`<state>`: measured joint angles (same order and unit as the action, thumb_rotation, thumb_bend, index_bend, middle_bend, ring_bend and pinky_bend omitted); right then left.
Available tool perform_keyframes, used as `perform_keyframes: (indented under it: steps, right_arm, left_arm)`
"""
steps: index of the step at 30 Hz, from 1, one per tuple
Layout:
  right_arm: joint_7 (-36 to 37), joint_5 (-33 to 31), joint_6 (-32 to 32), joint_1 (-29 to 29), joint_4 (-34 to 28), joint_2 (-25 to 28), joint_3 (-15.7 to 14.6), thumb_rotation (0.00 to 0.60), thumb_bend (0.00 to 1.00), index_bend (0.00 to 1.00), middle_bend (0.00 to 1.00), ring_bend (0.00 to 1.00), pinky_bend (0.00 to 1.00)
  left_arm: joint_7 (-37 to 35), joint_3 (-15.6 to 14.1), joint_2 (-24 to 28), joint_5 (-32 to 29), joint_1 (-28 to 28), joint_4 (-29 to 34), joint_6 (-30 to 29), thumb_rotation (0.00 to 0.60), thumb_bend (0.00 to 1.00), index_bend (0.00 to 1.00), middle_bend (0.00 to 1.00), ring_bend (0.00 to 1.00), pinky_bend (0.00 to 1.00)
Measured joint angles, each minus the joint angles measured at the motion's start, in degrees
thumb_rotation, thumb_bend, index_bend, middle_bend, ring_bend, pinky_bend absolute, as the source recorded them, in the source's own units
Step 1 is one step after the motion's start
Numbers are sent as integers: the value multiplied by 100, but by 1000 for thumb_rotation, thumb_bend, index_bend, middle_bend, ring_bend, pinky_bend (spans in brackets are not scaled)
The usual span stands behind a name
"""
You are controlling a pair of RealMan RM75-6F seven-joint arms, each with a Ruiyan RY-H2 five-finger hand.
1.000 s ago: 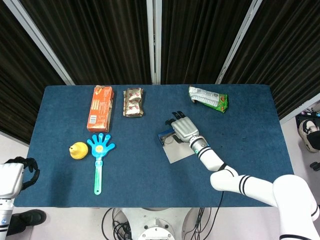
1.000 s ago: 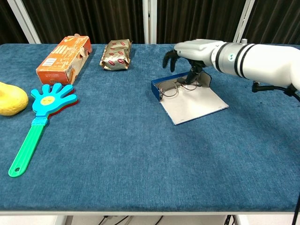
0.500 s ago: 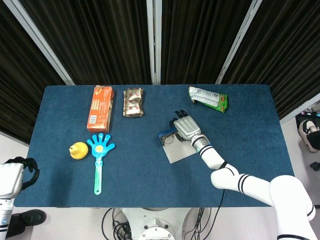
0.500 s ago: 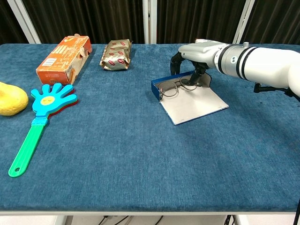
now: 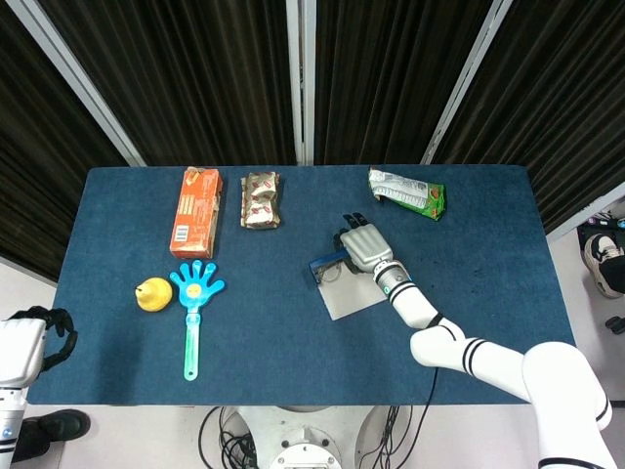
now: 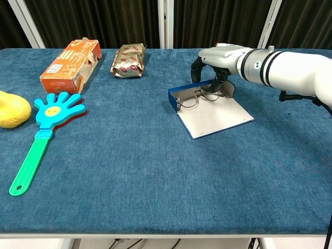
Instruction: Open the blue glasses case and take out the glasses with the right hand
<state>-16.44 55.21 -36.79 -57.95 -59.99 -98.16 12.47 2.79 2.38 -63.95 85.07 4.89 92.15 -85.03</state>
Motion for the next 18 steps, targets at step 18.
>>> perform_keyframes:
  steps: [18]
  right_arm:
    - [124, 128, -462, 85, 74, -198, 64, 600, 477, 652, 367, 2, 0]
  left_arm:
    - [-31, -3, 3, 7, -1, -5, -1, 600, 380, 605, 614, 449, 523]
